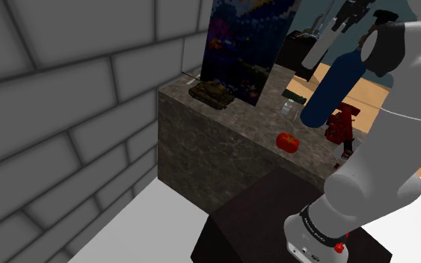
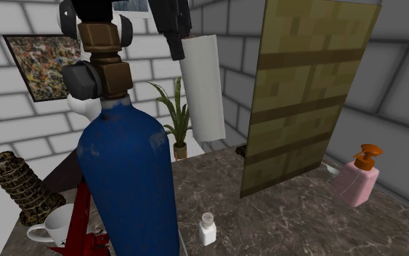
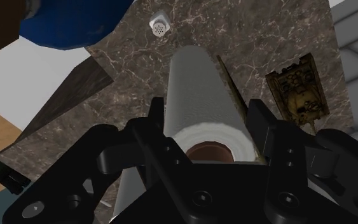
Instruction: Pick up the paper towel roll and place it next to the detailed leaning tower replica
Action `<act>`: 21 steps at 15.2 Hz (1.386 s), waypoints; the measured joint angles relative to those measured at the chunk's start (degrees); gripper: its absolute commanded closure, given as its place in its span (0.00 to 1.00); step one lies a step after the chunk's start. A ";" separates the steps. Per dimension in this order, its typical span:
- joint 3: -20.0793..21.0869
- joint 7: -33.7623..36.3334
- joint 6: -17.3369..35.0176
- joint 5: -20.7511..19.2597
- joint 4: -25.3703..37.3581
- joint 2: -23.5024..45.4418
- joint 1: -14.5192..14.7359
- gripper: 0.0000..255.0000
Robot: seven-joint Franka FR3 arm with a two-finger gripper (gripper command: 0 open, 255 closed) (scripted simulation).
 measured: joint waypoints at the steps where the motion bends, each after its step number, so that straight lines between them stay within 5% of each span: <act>1: -0.46 -0.26 0.91 -1.57 -3.04 -2.40 1.41 1.00; 4: -1.16 0.21 5.05 -8.75 -15.34 -12.66 6.86 1.00; 8: 0.47 2.51 7.35 -16.92 -26.08 -24.25 9.83 1.00; 13: 3.90 4.33 7.55 -24.74 -36.53 -37.14 8.76 1.00; 21: 7.21 3.51 4.00 -31.84 -46.52 -52.26 3.83 1.00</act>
